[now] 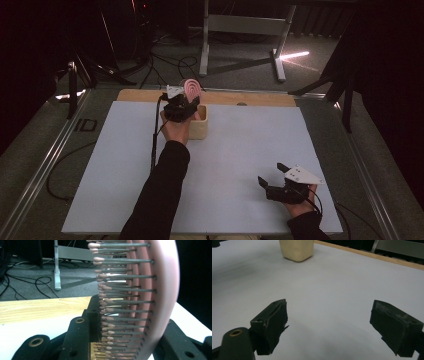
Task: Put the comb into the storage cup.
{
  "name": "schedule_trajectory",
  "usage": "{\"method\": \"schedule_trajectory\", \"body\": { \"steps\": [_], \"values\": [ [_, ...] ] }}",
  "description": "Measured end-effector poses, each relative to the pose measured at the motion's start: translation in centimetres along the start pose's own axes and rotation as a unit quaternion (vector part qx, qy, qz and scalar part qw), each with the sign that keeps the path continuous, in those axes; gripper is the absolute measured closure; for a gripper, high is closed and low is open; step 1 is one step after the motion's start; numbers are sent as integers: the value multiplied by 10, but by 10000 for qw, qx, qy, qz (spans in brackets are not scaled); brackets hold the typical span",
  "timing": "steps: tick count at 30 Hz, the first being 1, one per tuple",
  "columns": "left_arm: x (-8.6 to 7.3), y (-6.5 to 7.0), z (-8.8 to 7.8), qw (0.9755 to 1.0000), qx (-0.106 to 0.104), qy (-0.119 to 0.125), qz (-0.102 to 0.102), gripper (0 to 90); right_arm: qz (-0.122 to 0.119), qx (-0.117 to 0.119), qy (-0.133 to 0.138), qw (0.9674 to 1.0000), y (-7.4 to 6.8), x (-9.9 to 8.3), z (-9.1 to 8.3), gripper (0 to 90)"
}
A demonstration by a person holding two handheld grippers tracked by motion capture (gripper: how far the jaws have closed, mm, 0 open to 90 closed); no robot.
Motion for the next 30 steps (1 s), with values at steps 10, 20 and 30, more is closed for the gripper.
{"method": "schedule_trajectory", "body": {
  "steps": [10, 20, 30],
  "values": [
    [-4, -1, 2, 10000, 5, -56, -26, 643, -10, -2, 2, 10000, 0, 0, 0, 142],
    [-7, -1, 3, 10000, -24, -87, -27, 641, -24, 4, -9, 10000, 0, 0, 0, 142],
    [-11, -3, 5, 9999, -39, -141, -42, 639, -36, 1, -18, 10000, -1, 0, 1, 143]
  ]
}}
Point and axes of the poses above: each handheld gripper's, and its own axes: z roughly forward along the jaws, x roughly out of its top, y roughly to its right, the point moved 8 cm from there along z, roughly forward along the jaws, and after that the axes turned 7 degrees about -z, right-handed, at the moved point
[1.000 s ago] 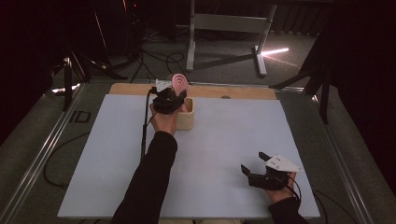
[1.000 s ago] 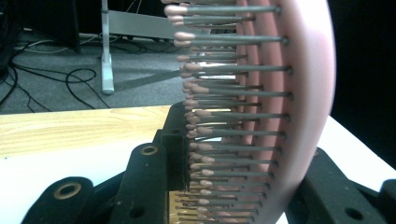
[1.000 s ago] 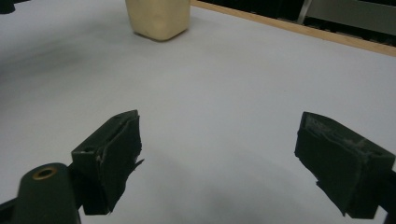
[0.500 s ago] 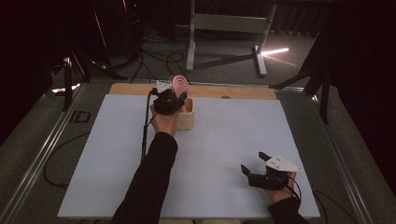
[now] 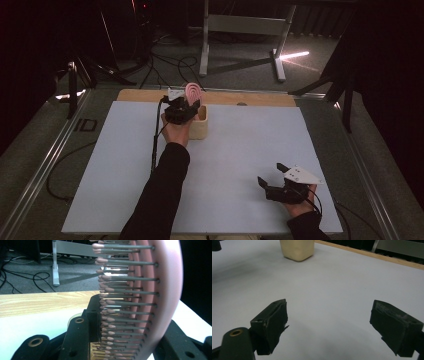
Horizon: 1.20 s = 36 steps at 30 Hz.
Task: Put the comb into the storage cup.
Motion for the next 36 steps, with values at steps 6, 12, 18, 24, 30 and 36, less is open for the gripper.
{"method": "schedule_trajectory", "body": {
  "steps": [6, 12, 18, 24, 30, 36],
  "values": [
    [0, -2, 0, 10000, -35, -7, -20, 638, 11, 3, -10, 10000, 0, 0, 0, 143],
    [0, -2, 1, 10000, -83, -21, -44, 638, 13, 23, -8, 10000, -1, 0, 1, 143],
    [1, -5, 1, 9999, -99, -55, -107, 638, 13, 25, -7, 10000, -1, 0, 1, 143],
    [1, -9, 0, 9998, -122, -74, -125, 637, 14, 22, -10, 10000, -1, -1, 1, 143],
    [1, -11, 0, 9999, -68, -146, 12, 630, 16, 17, -8, 10000, -1, -1, 1, 143],
    [1, -16, -2, 9998, -34, -209, 27, 628, 9, 14, -4, 10000, -1, 0, 1, 143]
  ]
}}
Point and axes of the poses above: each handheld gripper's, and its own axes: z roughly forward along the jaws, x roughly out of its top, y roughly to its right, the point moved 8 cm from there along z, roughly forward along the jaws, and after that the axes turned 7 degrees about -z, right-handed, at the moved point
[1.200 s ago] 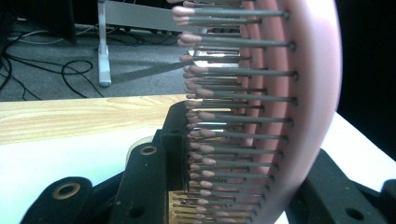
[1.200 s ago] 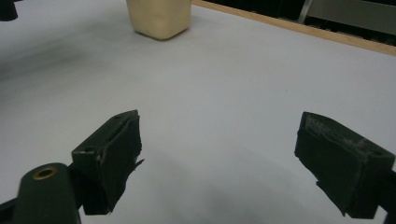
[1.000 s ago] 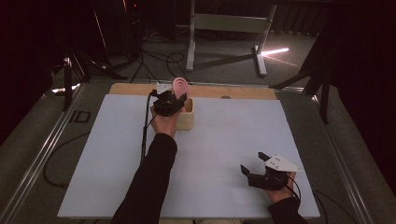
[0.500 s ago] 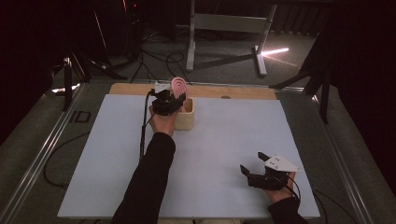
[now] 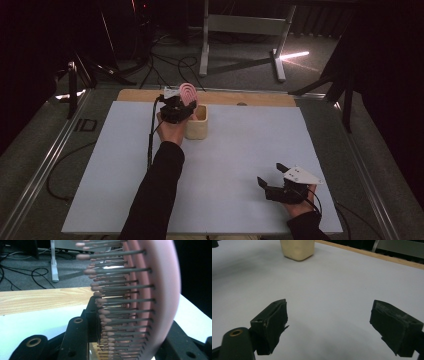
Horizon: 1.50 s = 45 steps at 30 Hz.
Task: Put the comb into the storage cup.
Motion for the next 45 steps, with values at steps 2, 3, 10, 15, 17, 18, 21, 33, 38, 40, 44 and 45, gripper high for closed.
{"method": "schedule_trajectory", "body": {
  "steps": [2, 3, 10, 15, 17, 18, 21, 33, 38, 40, 44, 45],
  "values": [
    [0, -1, 0, 10000, 16, -11, 12, 626, -7, 0, 3, 10000, 0, 0, 0, 143],
    [0, -2, 0, 10000, 18, -20, 22, 626, -8, -6, -3, 10000, 0, 0, 0, 143],
    [0, -5, 0, 9999, 59, -82, 106, 617, -5, -14, -1, 10000, 0, 0, 0, 143],
    [-2, -6, 0, 9997, 123, -116, 155, 592, -1, -15, -2, 10000, 0, 0, 0, 143],
    [-2, -7, 0, 9997, 147, -127, 170, 578, 4, -13, -1, 10000, 0, 0, 0, 142],
    [-2, -7, 0, 9996, 158, -128, 176, 568, 0, -11, -2, 10000, 0, 0, 0, 143],
    [-3, -7, 1, 9996, 204, -141, 156, 516, -7, -14, -1, 10000, 0, 0, 0, 142],
    [-2, -8, -2, 9995, 279, -25, 175, 390, -3, -10, 1, 10000, 0, 0, 0, 143],
    [-1, -9, -3, 9991, 370, 50, 184, 321, -2, 2, 1, 10000, 0, 0, 0, 143],
    [0, -9, -4, 9989, 407, 54, 205, 297, -1, 3, 3, 10000, 0, 0, 0, 142],
    [1, -10, -5, 9983, 515, 61, 267, 195, 5, 6, 1, 10000, -1, 0, 0, 142],
    [1, -10, -5, 9981, 542, 47, 283, 178, 2, 8, 3, 10000, -1, 0, 0, 142]
  ]
}}
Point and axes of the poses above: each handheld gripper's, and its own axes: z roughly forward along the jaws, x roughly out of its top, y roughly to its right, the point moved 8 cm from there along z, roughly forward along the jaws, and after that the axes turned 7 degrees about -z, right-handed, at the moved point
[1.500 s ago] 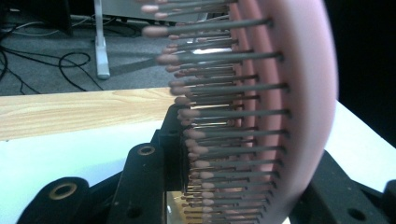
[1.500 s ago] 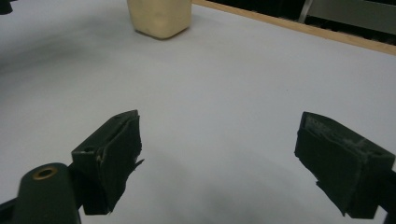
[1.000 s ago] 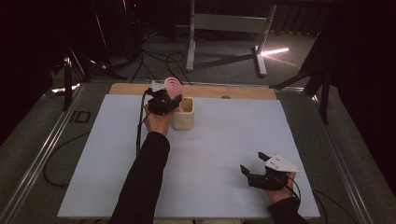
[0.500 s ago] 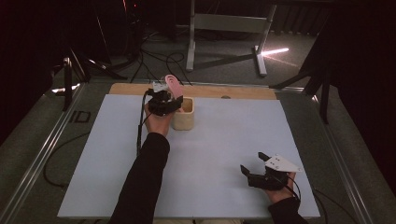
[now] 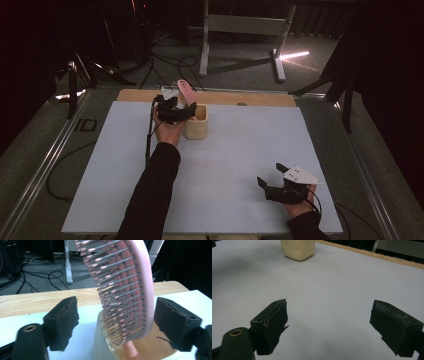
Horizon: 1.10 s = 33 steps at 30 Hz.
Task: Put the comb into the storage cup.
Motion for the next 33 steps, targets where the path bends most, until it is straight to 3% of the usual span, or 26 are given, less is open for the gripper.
{"method": "schedule_trajectory", "body": {
  "steps": [9, 12, 22, 33],
  "values": [
    [3, 0, -4, 10000, 50, 69, 20, 131, 7, -1, 0, 10000, 0, 0, 0, 142],
    [5, 2, -5, 9999, 47, 79, 122, 106, 7, 3, -3, 10000, 0, 0, 0, 142],
    [4, 2, -7, 9997, 58, -30, 216, 9, 8, 3, -1, 10000, 0, 0, 0, 142],
    [9, 9, -12, 9994, -6, -8, 347, 3, -7, -11, 1, 10000, 0, 0, 0, 142]
  ]
}}
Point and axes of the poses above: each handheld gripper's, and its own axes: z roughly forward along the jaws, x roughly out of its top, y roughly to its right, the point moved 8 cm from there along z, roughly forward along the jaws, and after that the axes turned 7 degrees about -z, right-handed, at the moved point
